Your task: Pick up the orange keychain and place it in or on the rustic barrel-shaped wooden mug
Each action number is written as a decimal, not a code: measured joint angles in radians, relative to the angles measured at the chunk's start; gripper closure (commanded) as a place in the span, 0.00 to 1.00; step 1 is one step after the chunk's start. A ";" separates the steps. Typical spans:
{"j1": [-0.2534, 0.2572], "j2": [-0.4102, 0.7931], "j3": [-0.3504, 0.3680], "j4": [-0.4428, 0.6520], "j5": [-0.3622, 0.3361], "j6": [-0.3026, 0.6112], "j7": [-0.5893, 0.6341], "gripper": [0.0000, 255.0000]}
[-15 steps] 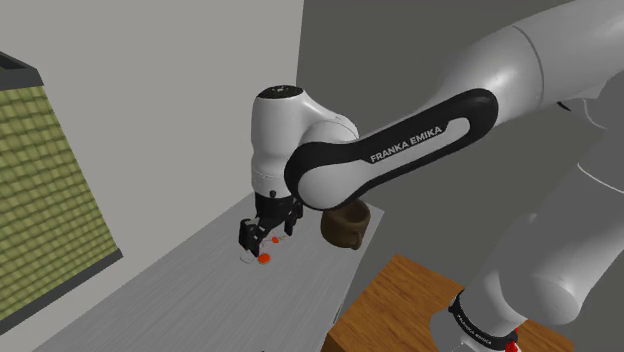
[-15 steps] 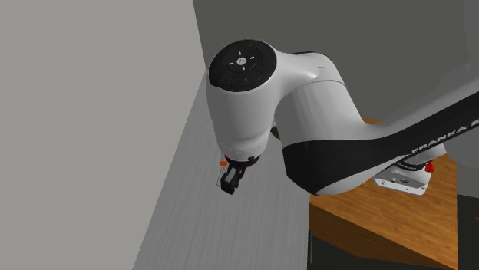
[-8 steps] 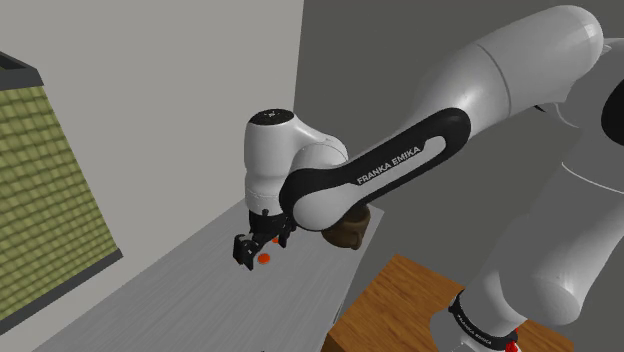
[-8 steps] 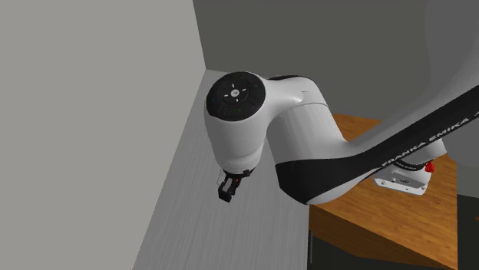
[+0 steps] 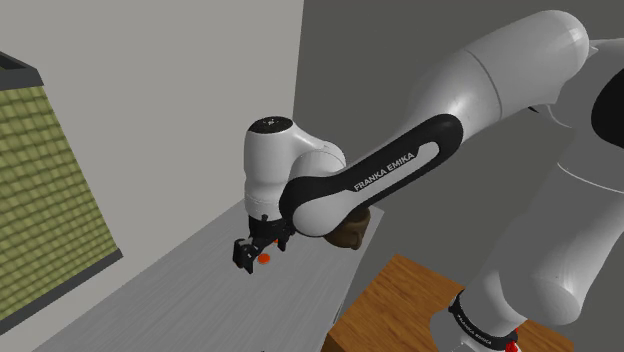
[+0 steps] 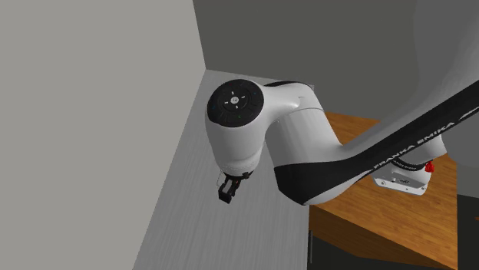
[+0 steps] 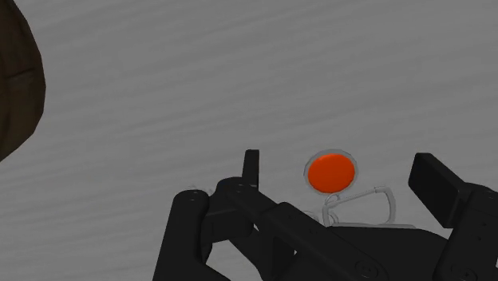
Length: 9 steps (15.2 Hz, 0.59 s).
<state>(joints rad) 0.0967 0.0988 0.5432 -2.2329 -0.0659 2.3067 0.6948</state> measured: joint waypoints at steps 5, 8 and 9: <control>0.001 -0.006 0.002 0.005 0.000 -0.001 0.000 1.00; 0.002 -0.002 0.002 0.012 -0.002 -0.005 0.002 1.00; 0.002 -0.002 0.002 0.012 -0.002 -0.006 0.002 1.00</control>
<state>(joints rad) 0.0987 0.0966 0.5452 -2.2207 -0.0678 2.3011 0.6964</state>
